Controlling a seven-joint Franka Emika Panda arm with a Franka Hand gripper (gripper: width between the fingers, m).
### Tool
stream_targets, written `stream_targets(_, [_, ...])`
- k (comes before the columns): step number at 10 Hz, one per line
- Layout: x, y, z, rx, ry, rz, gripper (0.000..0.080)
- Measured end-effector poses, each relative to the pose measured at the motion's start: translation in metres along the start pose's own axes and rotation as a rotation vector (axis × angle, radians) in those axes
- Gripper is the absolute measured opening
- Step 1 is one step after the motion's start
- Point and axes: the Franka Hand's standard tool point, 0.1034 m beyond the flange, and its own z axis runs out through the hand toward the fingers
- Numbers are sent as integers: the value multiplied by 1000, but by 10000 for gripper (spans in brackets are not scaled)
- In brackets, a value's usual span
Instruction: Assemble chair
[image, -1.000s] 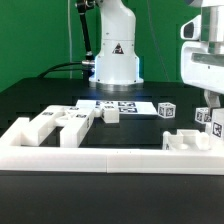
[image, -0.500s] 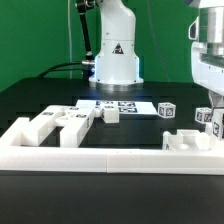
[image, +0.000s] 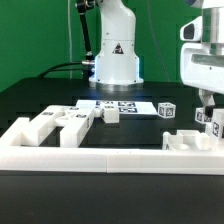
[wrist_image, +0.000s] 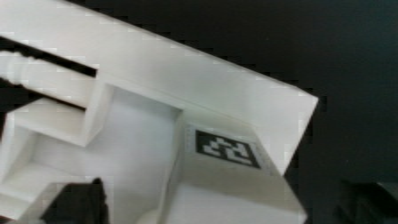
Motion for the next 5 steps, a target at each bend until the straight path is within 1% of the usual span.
stream_targets(3, [0, -1, -1, 1, 1, -314, 649])
stream_targets(5, [-2, -2, -1, -7, 10, -493, 649])
